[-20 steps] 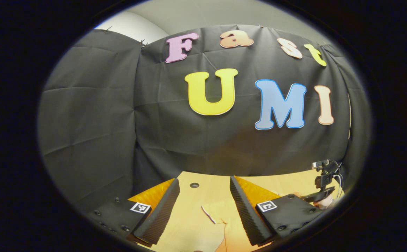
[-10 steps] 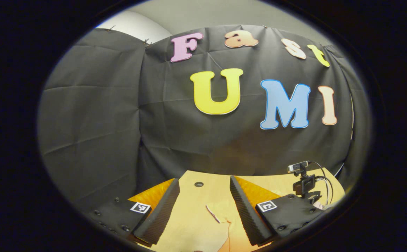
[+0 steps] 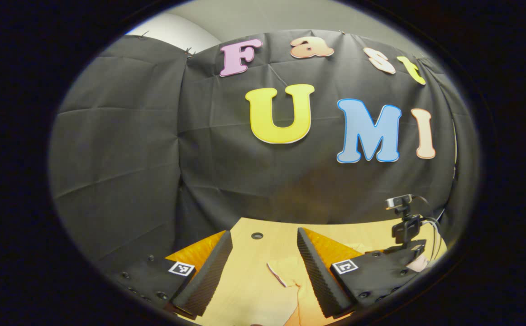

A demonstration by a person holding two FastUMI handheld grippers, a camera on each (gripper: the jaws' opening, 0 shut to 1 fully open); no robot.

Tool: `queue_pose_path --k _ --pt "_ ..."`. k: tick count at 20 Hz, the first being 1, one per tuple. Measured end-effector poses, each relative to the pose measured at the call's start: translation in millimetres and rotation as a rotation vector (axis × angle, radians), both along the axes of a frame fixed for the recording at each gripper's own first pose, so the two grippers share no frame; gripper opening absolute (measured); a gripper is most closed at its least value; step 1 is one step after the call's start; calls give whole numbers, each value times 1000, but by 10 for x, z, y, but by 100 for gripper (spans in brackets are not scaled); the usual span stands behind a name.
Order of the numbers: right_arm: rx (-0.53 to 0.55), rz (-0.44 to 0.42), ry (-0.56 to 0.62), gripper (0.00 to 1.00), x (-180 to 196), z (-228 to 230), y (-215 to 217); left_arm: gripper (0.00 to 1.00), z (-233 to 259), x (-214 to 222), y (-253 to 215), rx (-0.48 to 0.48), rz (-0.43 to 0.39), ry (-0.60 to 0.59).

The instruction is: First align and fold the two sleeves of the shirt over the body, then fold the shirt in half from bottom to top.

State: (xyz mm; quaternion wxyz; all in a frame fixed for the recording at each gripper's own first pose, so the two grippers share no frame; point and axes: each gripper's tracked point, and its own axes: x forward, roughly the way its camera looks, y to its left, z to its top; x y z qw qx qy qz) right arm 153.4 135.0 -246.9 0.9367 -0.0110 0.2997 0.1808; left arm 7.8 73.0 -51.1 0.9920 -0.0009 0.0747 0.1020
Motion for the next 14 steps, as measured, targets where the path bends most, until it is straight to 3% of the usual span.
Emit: queue_pose_path --k 6,14 --pt "14 -70 -72 45 -332 387 -458 95 -282 484 -113 6 -98 21" --pt "55 -170 -63 45 -1188 650 -1001 95 -838 1265 -404 -30 -229 58"
